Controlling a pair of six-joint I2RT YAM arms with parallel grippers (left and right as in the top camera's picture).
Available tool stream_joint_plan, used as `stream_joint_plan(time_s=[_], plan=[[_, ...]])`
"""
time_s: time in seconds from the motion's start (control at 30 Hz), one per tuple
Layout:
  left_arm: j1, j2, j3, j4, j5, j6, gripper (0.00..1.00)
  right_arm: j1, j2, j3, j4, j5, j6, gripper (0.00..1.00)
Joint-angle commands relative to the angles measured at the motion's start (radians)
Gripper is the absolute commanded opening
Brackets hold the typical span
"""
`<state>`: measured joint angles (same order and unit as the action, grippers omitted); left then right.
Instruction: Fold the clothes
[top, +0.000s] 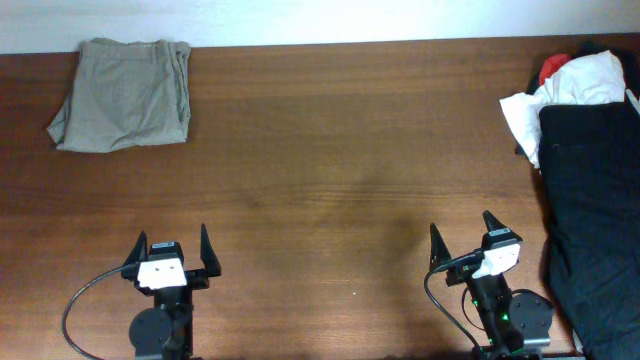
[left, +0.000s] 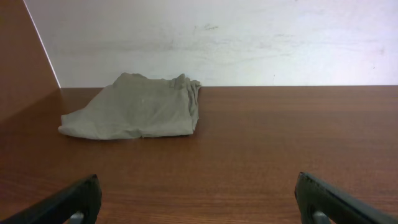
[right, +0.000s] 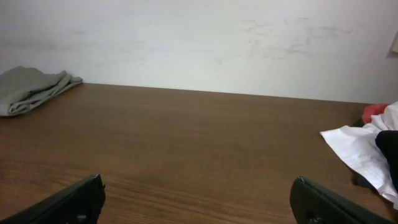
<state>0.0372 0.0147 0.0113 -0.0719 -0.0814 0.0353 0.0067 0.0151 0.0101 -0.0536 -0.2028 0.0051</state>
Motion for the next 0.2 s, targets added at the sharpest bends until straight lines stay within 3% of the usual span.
stream_joint_plan(time_s=[0.0, 0.17], plan=[[0.007, -0.009, -0.002, -0.007, 0.014, 0.019, 0.99, 0.006, -0.002, -0.005, -0.006, 0.005, 0.011, 0.99], [0.007, -0.009, -0.002, -0.007, 0.014, 0.019, 0.99, 0.006, -0.002, -0.005, -0.007, 0.005, 0.011, 0.99]])
